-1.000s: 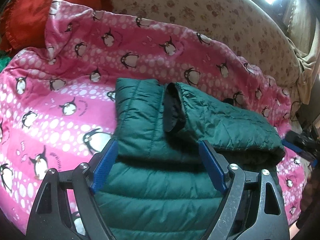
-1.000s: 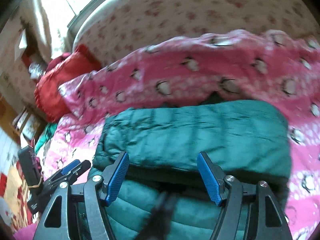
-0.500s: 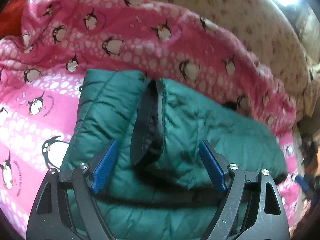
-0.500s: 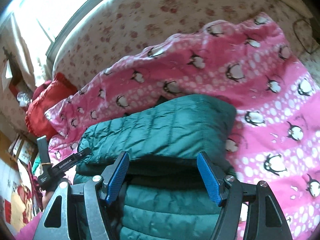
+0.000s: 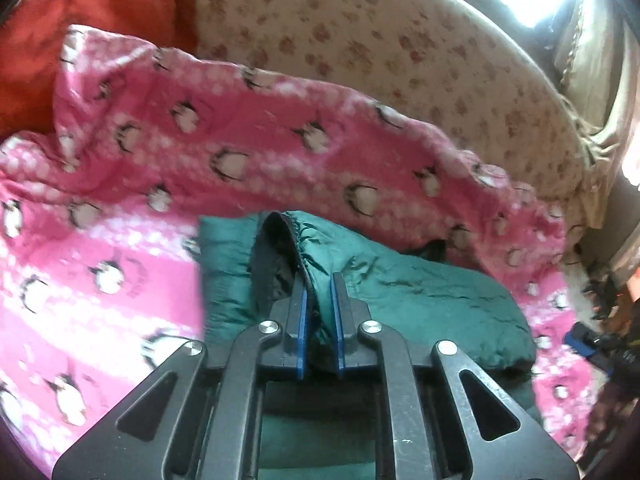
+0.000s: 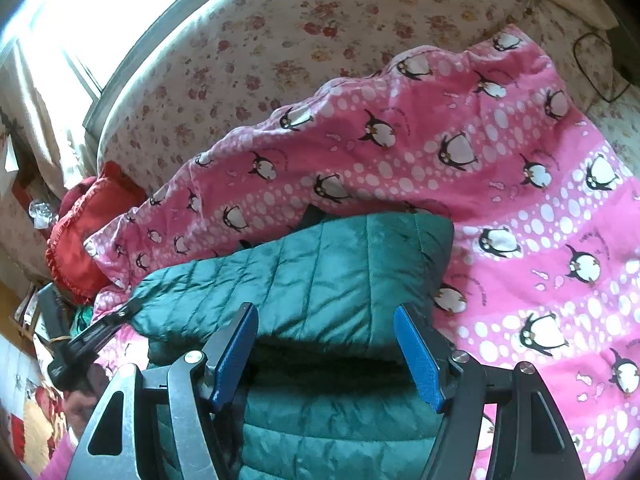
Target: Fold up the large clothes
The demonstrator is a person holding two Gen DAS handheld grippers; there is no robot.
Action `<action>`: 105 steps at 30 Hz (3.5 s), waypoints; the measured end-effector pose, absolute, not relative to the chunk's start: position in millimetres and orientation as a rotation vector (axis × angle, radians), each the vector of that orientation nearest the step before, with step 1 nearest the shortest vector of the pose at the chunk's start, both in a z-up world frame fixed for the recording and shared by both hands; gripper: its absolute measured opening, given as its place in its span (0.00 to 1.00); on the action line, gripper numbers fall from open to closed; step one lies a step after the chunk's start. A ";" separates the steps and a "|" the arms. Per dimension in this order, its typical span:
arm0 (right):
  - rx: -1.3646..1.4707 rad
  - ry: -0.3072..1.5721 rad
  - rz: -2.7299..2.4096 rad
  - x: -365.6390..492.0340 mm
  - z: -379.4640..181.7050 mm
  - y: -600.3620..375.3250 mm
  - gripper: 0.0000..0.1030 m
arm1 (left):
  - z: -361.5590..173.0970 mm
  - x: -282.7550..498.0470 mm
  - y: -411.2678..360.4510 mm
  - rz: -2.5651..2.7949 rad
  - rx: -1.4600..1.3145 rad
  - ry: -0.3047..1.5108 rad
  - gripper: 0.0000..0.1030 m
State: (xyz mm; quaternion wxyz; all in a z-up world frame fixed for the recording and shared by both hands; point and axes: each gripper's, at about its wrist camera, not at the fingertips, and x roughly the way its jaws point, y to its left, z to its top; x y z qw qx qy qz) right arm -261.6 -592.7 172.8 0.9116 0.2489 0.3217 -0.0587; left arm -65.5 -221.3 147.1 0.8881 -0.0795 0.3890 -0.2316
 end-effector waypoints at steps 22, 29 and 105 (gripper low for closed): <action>0.309 0.760 -0.153 -179.8 139.5 -526.6 0.66 | 141.0 -70.2 -233.9 -0.413 -0.056 0.800 0.67; 0.174 0.798 -0.135 -129.6 111.1 -480.4 0.66 | 82.3 -33.3 -246.2 -0.289 -0.002 0.955 0.70; 0.284 0.867 -0.239 -390.1 105.1 -502.4 0.73 | 114.1 -221.1 -128.0 -0.339 0.104 0.867 0.84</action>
